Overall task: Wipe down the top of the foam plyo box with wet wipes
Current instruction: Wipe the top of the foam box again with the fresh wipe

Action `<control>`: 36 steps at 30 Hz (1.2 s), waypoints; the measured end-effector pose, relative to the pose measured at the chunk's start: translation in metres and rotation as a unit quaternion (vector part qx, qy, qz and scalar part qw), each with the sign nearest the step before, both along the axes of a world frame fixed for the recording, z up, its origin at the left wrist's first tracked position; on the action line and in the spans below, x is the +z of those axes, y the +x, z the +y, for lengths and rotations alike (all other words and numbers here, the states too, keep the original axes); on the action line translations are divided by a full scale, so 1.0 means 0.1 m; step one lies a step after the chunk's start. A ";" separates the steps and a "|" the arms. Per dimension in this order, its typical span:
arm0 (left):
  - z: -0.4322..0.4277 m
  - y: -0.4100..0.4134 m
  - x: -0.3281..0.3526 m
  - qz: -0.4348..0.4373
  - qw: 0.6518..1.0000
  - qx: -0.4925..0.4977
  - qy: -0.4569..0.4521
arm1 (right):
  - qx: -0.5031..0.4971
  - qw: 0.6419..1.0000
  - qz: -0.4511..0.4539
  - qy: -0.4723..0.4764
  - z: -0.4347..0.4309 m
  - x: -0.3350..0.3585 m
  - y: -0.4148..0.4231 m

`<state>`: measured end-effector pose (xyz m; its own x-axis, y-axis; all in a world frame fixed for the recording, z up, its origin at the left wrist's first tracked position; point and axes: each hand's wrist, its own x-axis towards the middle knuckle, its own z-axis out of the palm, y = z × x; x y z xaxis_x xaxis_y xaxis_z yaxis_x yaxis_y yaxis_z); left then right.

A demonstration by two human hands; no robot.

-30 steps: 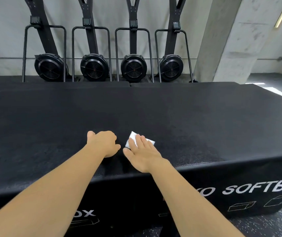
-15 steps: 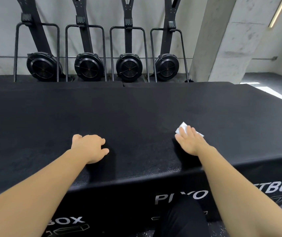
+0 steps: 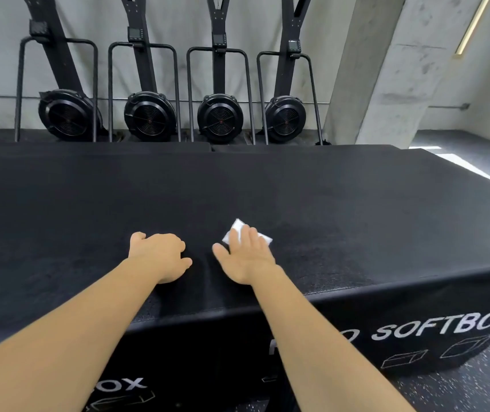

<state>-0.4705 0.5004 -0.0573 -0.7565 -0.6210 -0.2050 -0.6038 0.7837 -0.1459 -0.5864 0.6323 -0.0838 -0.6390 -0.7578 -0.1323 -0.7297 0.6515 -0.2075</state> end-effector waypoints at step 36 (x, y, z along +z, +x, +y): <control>0.09 -0.07 0.08 0.001 1.000 0.006 0.014 | -0.002 1.000 -0.018 0.020 -0.10 0.04 -0.17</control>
